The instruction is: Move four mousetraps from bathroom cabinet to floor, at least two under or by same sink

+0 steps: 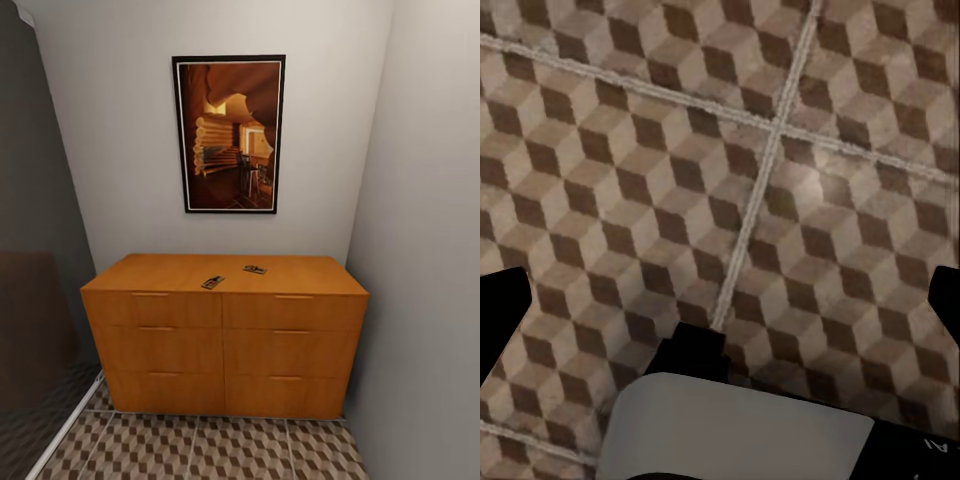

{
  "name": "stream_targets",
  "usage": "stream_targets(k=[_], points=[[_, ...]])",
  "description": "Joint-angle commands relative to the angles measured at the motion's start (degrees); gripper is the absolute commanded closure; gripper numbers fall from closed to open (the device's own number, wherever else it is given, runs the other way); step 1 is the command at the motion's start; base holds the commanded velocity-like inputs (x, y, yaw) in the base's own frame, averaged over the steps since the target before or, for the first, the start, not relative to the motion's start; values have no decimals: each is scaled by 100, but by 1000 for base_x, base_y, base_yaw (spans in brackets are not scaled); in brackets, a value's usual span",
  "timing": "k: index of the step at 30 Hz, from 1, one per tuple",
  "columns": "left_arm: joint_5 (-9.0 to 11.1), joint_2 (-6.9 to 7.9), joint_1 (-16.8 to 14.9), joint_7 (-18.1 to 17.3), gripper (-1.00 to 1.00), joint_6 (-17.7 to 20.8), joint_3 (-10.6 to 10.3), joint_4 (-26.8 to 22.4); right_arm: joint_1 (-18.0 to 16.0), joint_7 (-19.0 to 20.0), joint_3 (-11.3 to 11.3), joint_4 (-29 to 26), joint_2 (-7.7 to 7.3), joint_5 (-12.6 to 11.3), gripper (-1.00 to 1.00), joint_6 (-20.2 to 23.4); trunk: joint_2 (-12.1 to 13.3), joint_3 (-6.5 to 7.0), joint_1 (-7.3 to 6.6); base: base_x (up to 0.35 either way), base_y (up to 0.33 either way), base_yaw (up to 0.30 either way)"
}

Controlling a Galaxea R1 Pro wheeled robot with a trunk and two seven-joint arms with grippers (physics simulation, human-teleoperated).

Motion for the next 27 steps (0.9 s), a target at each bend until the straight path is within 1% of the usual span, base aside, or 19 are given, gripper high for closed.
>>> stream_targets(k=[1,5,9,27], points=[[44,-2,-4,21,-100,-17,-49,3,-8,-16,-48,18,-1,60,-100,-32,-3,-6,2,237,-172,0],[44,-1,-4,21,-100,-17,-49,3,-8,-17,-48,18,-1,60,-100,-32,-3,-6,2,199,-141,0],[40,-1,-2,21,-100,-22,-53,3,-8,-18,-51,18,-1,60,-100,-30,-3,-6,2,94,-66,0],[27,-3,-3,20,-100,-24,-65,3,-8,-53,-56,18,0,60,-100,-32,-3,-6,2,16,-11,0]])
